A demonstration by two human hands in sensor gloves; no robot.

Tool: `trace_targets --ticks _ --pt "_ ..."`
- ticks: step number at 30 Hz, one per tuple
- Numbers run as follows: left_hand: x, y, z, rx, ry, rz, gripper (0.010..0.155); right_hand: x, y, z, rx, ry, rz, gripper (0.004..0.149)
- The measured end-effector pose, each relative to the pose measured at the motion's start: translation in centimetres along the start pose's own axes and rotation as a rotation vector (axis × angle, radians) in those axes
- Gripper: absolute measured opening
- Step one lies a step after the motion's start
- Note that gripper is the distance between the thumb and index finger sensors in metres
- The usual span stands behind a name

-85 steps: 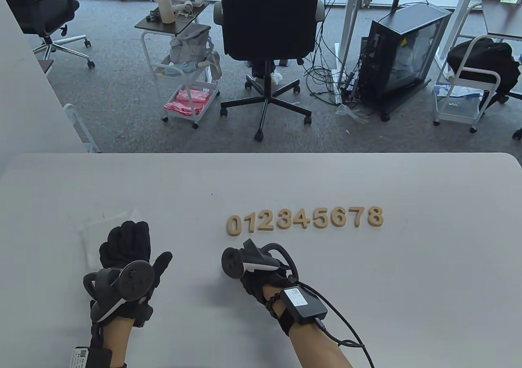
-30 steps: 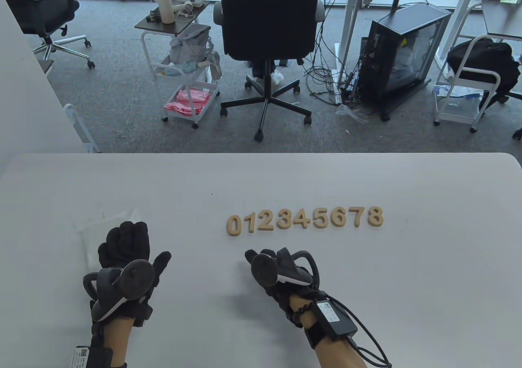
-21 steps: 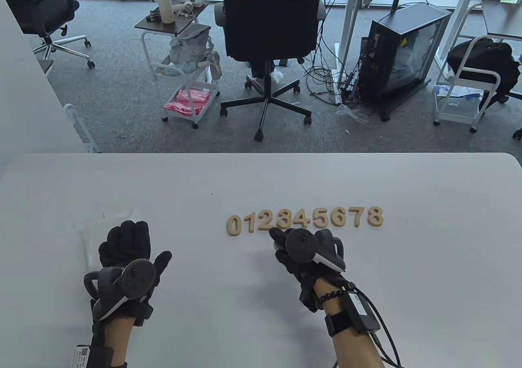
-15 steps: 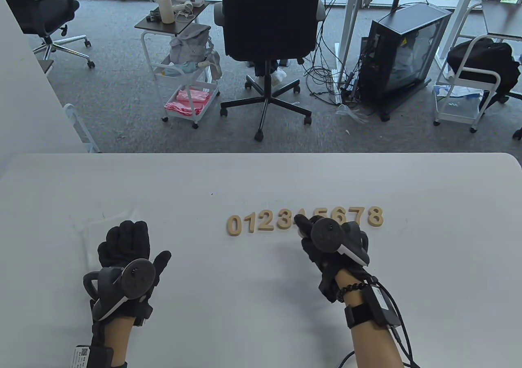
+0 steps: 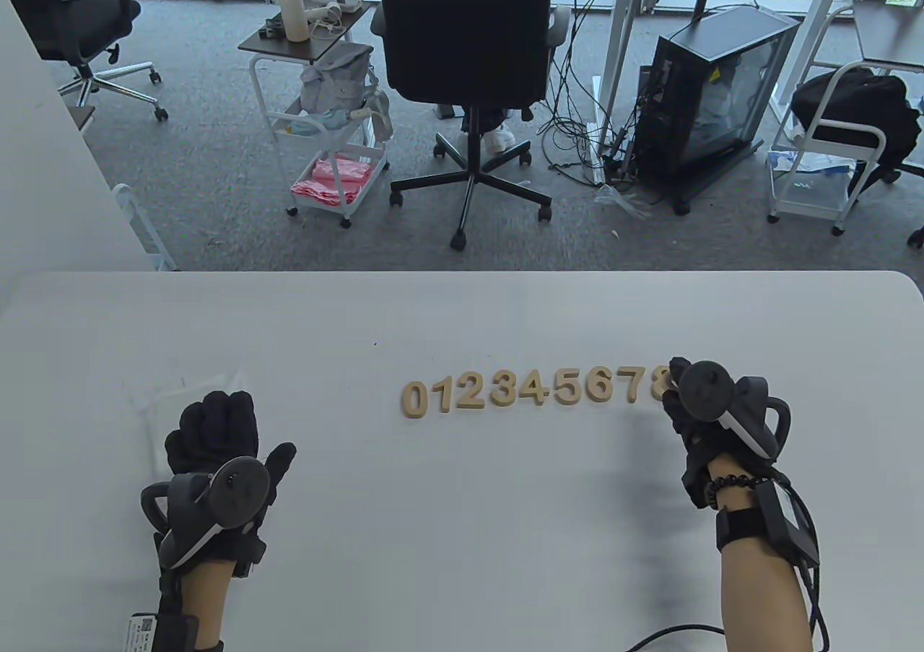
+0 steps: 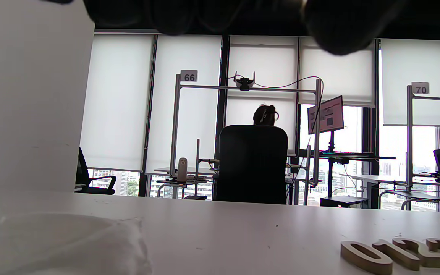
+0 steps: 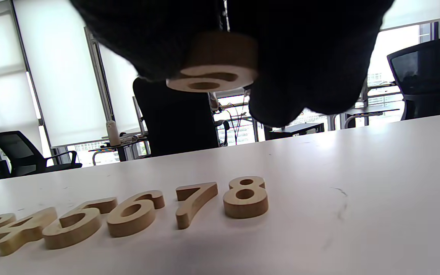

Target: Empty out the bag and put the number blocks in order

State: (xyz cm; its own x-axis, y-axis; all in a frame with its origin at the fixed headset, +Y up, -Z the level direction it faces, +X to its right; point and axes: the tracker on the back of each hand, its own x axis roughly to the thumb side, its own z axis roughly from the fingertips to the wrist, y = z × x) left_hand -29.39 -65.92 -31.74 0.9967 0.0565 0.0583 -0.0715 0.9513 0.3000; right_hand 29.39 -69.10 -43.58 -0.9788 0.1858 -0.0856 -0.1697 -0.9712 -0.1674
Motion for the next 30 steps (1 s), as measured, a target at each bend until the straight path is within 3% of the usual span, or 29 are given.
trace_targets --ticks 9,23,30 --pt "-0.4 0.0 0.0 -0.005 0.018 -0.004 0.086 -2.9 1.6 -2.7 0.027 0.169 0.051 0.050" --pt "-0.5 0.1 -0.1 0.000 0.021 -0.012 0.086 -2.6 6.8 -5.8 0.099 0.186 0.284 0.046" --pt "-0.7 0.0 0.0 -0.005 0.032 -0.013 0.086 -2.5 7.8 -6.8 0.144 0.222 0.270 0.047"
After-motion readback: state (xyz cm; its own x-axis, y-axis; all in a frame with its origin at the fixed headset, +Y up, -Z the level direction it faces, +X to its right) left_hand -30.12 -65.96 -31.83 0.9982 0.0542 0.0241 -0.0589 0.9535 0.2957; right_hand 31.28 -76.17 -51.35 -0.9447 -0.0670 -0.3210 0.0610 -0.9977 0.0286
